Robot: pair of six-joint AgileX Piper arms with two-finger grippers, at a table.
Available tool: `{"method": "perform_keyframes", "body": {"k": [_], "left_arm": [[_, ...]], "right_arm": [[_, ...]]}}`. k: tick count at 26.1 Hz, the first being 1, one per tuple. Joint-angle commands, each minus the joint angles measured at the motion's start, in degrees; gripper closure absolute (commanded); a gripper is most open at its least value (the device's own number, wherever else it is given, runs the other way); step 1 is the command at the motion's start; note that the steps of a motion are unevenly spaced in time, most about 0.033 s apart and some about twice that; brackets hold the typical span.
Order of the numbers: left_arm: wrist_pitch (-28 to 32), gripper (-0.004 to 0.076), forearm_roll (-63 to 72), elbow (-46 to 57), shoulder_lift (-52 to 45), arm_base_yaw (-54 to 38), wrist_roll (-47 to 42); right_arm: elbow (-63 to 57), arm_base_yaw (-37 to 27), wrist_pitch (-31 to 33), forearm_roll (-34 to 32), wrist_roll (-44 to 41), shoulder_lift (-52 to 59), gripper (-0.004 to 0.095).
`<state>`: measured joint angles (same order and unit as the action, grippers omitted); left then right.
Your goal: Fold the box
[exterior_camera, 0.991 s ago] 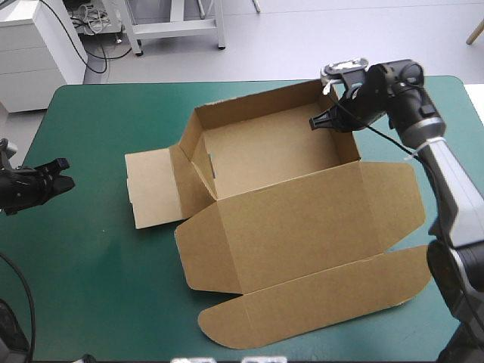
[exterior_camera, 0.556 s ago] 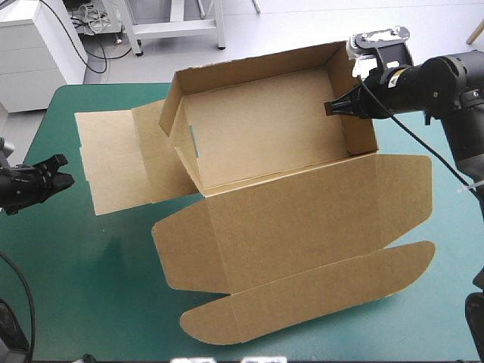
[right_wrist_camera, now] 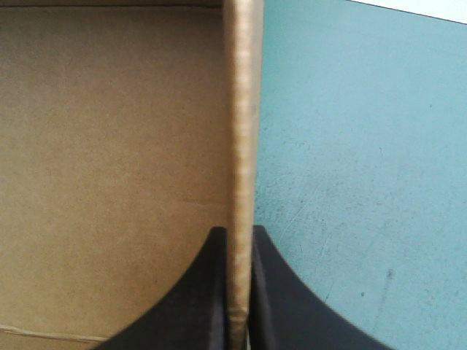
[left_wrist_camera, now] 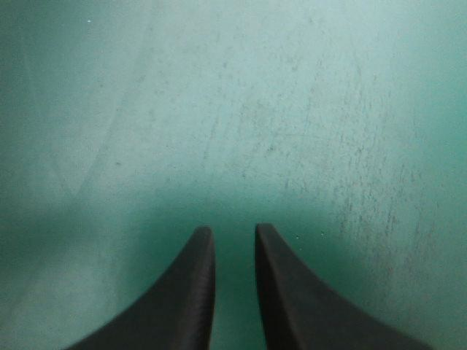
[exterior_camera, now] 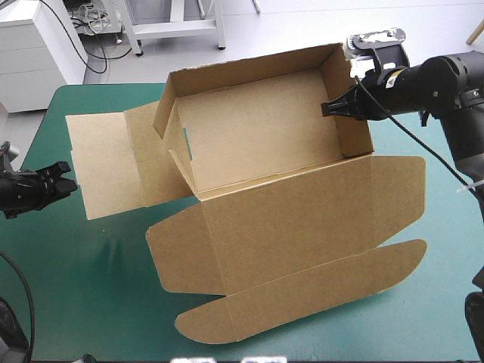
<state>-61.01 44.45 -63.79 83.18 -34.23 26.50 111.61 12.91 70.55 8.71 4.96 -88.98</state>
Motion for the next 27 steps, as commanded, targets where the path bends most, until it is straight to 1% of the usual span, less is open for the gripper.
{"method": "perform_keyframes", "body": {"k": [1,2,4,5,7,8,11,12,14,19,23,27], "left_arm": [[-0.76,0.0390,1.59,-1.23,-1.03,1.51,1.18],[-1.22,0.0261,0.98,-1.23,-0.89,2.50,2.16],[-1.83,0.0128,-1.26,-1.23,-0.89,3.62,2.34],[-2.33,0.0113,-1.26,-1.23,-0.89,3.97,3.49],[-2.86,0.0120,4.41,-1.23,-0.89,4.46,5.09],[-3.99,0.0121,10.04,-1.23,-0.89,4.68,8.12],[-6.92,0.0121,18.77,-1.23,-0.89,6.99,13.51],[-7.62,0.0121,20.18,-1.23,-0.89,8.02,15.24],[-8.17,0.0121,22.15,-1.23,-0.89,11.12,15.80],[-9.56,0.0121,24.93,-1.23,-0.89,17.47,19.02],[-12.43,0.0121,29.38,-1.23,-0.89,18.38,20.06],[-12.42,0.0121,33.19,-1.23,-1.00,18.67,21.39]], "right_arm": [[1.59,-0.09,-3.56,2.05,-0.08,2.36,0.0929],[1.59,-0.09,-3.56,2.05,-0.08,2.36,0.0929],[1.59,-0.09,-3.56,2.18,-0.08,2.36,0.0929],[1.59,-0.09,-3.56,2.18,-0.08,2.36,0.0929],[1.59,-0.09,-3.80,2.88,-0.08,1.99,0.0929],[1.59,-0.09,-3.95,3.77,0.20,1.74,0.0929],[1.59,-0.09,-4.87,7.39,2.32,0.24,0.0929],[1.59,-0.09,-5.21,8.63,2.43,-0.33,0.0929],[1.59,-0.09,-5.54,10.02,2.55,-1.28,0.0929],[1.59,-0.09,-7.33,9.91,2.44,-3.19,0.0929],[1.59,-0.09,-9.22,9.54,2.29,-3.56,0.0929],[1.59,-0.09,-10.18,9.41,2.29,-3.66,0.0929]]}}
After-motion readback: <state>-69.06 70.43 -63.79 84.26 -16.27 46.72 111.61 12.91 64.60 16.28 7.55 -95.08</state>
